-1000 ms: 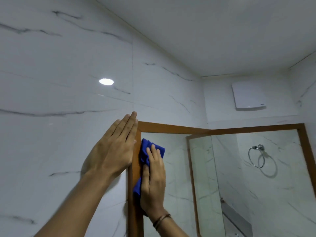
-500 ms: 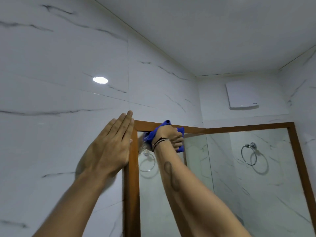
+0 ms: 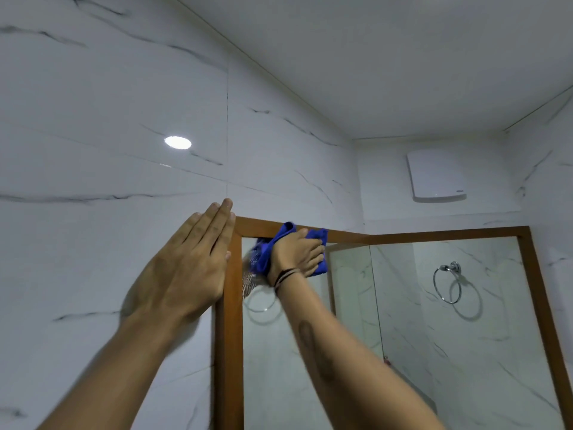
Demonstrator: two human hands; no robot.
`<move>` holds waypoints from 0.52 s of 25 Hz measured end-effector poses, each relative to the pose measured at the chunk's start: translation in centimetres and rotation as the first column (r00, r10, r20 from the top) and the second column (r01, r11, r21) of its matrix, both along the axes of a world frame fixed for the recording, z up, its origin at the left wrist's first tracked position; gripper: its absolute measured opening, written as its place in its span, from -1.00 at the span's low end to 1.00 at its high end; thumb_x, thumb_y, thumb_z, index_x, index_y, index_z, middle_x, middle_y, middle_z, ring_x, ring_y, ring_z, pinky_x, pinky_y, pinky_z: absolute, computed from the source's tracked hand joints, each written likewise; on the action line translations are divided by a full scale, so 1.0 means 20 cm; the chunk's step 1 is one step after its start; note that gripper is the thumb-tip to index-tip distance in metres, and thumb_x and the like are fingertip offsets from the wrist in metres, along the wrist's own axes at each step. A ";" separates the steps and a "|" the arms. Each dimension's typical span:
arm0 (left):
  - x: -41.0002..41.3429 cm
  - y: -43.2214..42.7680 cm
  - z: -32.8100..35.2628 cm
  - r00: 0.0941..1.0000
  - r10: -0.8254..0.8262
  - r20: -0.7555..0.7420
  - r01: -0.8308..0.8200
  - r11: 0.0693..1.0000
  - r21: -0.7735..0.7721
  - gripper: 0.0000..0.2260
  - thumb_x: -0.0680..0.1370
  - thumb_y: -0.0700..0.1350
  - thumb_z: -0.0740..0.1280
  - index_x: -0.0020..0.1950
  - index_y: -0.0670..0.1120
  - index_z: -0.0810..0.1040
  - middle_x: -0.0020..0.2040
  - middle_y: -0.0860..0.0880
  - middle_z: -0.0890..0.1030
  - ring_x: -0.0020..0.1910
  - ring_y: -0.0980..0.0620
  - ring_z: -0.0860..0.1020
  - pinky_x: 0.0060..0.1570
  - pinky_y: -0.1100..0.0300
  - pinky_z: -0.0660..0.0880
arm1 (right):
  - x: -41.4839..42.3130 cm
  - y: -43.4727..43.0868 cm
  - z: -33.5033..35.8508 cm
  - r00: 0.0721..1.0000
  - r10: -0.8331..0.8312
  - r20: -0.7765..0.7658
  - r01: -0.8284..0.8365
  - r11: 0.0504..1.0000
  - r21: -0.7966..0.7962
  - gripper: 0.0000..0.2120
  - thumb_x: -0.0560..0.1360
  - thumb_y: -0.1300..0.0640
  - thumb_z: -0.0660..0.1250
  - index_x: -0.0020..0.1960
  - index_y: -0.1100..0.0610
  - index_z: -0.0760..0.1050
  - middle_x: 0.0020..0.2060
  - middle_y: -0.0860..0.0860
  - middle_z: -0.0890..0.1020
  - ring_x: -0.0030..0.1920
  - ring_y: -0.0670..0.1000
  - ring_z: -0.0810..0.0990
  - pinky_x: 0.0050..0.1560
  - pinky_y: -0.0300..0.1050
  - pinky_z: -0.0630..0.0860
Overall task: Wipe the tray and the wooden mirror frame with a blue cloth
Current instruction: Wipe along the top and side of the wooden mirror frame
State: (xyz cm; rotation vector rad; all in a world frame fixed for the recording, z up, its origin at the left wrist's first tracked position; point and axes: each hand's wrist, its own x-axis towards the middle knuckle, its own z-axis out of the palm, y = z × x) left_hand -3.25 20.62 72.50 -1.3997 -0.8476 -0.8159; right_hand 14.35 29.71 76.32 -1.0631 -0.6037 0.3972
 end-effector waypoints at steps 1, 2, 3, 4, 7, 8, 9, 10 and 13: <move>0.01 -0.02 0.01 1.000 -0.003 0.003 0.003 1.000 -0.011 -0.43 0.75 -0.07 0.02 0.71 -0.32 0.25 0.74 -0.29 0.22 0.72 -0.25 0.28 0.68 -0.19 0.32 | 0.07 0.02 0.01 0.999 -0.008 -0.036 0.008 1.000 -0.013 -0.40 0.81 -0.12 0.03 0.64 0.28 0.35 0.69 0.19 0.37 0.73 0.21 0.27 0.74 0.11 0.10; 0.01 -0.03 -0.01 1.000 -0.010 0.021 0.010 1.000 -0.024 -0.44 0.74 -0.08 0.04 0.71 -0.31 0.25 0.74 -0.29 0.22 0.72 -0.24 0.28 0.69 -0.18 0.31 | 0.14 0.04 0.01 0.997 -0.005 -0.080 0.003 1.000 -0.027 -0.40 0.80 -0.14 0.05 0.61 0.28 0.39 0.65 0.21 0.41 0.70 0.22 0.30 0.72 0.12 0.13; 0.01 -0.03 -0.02 1.000 -0.007 0.028 0.008 1.000 -0.019 -0.44 0.74 -0.08 0.06 0.71 -0.31 0.26 0.73 -0.28 0.23 0.72 -0.24 0.28 0.69 -0.17 0.31 | 0.18 0.05 0.03 0.993 0.003 -0.114 -0.008 0.999 -0.048 -0.38 0.79 -0.15 0.05 0.62 0.28 0.37 0.66 0.22 0.39 0.71 0.23 0.28 0.74 0.13 0.11; 0.01 -0.02 -0.02 1.000 0.005 0.023 -0.005 1.000 -0.013 -0.44 0.74 -0.08 0.07 0.71 -0.30 0.25 0.74 -0.28 0.22 0.72 -0.23 0.27 0.69 -0.16 0.30 | 0.19 0.05 0.05 0.993 0.023 -0.116 -0.031 0.997 -0.064 -0.36 0.79 -0.16 0.03 0.67 0.28 0.30 0.70 0.21 0.32 0.74 0.22 0.21 0.76 0.13 0.04; 0.02 -0.02 0.01 0.999 0.043 0.007 -0.042 0.996 -0.073 -0.42 0.78 -0.06 -0.01 0.77 -0.27 0.04 0.79 -0.25 -0.01 0.79 -0.18 0.05 0.77 -0.12 0.12 | 0.11 0.00 0.04 0.996 0.068 -0.051 -0.071 0.996 -0.054 -0.37 0.83 -0.12 -0.05 0.76 0.25 0.13 0.79 0.13 0.15 0.80 0.16 0.06 0.79 0.09 -0.08; 0.02 -0.01 0.01 0.999 0.046 0.010 -0.045 0.995 -0.085 -0.42 0.78 -0.05 -0.04 0.78 -0.26 -0.01 0.79 -0.24 -0.06 0.79 -0.17 0.01 0.78 -0.12 0.09 | 0.06 -0.03 0.01 0.997 0.076 -0.009 -0.076 0.997 -0.028 -0.38 0.84 -0.10 -0.05 0.78 0.23 0.10 0.80 0.10 0.12 0.81 0.14 0.04 0.79 0.07 -0.09; 0.01 -0.01 0.01 0.998 0.057 0.009 -0.056 0.995 -0.083 -0.42 0.78 -0.05 -0.06 0.78 -0.26 -0.03 0.79 -0.24 -0.07 0.80 -0.17 0.00 0.78 -0.12 0.09 | 0.01 -0.07 -0.03 0.996 0.083 0.034 -0.083 0.997 0.000 -0.39 0.85 -0.09 -0.05 0.79 0.21 0.06 0.81 0.08 0.10 0.82 0.12 0.02 0.79 0.05 -0.09; 0.01 -0.01 0.00 0.998 0.064 0.010 -0.063 0.995 -0.076 -0.42 0.78 -0.06 -0.04 0.78 -0.26 0.00 0.79 -0.25 -0.04 0.79 -0.18 0.03 0.78 -0.12 0.10 | -0.05 -0.13 -0.08 0.992 0.098 0.075 -0.101 0.994 0.041 -0.40 0.85 -0.07 -0.03 0.80 0.19 0.04 0.82 0.05 0.08 0.83 0.09 -0.01 0.79 0.03 -0.10; 0.02 -0.02 0.00 0.998 0.053 0.024 -0.051 0.997 -0.065 -0.42 0.76 -0.12 0.07 0.78 -0.27 0.09 0.79 -0.24 0.05 0.78 -0.17 0.11 0.77 -0.08 0.10 | -0.22 -0.24 -0.28 0.958 0.121 0.262 -0.186 0.953 0.239 -0.43 0.85 0.01 0.06 0.81 0.11 0.04 0.82 -0.02 0.09 0.83 0.00 -0.02 0.82 0.01 -0.07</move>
